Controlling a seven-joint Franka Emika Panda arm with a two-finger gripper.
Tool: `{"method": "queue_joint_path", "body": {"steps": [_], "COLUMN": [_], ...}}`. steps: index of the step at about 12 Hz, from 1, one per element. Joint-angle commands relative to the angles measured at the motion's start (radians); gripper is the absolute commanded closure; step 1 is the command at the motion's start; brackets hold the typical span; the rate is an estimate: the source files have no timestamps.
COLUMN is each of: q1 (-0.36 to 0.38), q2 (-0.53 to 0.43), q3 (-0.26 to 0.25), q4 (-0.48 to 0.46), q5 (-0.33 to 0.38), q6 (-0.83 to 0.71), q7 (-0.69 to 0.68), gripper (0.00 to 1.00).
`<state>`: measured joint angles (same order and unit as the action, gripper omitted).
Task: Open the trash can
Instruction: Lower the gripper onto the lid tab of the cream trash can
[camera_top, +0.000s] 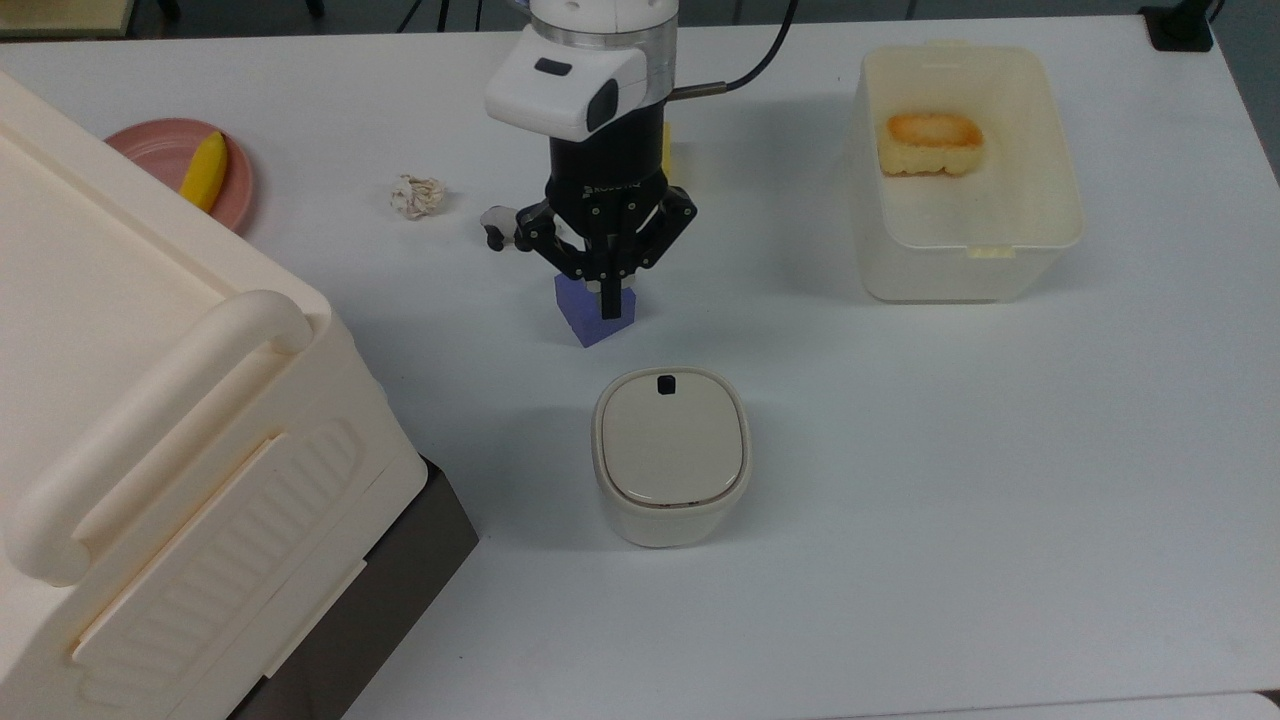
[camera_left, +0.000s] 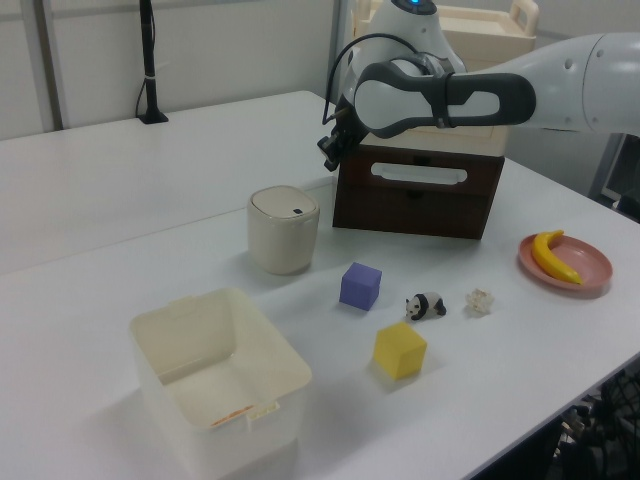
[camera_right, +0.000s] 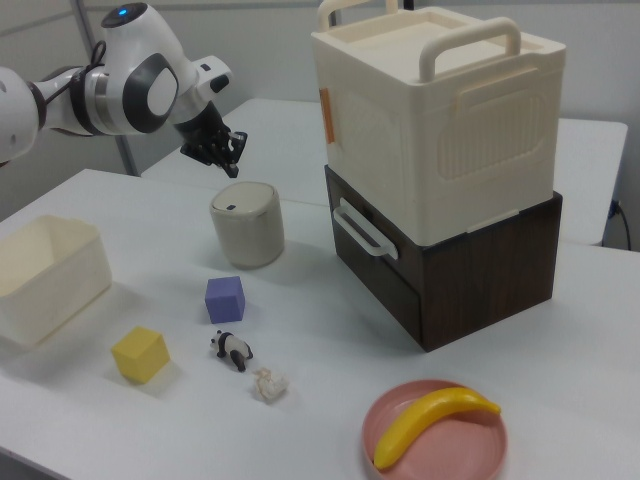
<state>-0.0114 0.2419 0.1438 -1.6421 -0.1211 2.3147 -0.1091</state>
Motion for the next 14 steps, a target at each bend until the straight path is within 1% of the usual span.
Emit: {"method": "queue_joint_path", "body": {"steps": [1,4,7,9,11,14], "q1": [0.004,0.002,-0.004,-0.005,-0.005,-0.005], "q2": [0.019,0.045,0.051,0.075,0.097,0.122], "q3": [0.017,0.031,0.033,0.033,0.033,0.033], "q4": [-0.01,-0.009,-0.005,-0.001,-0.004,0.01], "q5": [0.031,0.027,0.032,0.037,0.037,0.034], "q6": [0.018,0.043,0.045,0.057,0.138,0.141], "q7": [-0.032,-0.046,-0.098,-0.104,-0.103,-0.116], "gripper": [1.0,1.0,1.0,1.0,1.0,1.0]}}
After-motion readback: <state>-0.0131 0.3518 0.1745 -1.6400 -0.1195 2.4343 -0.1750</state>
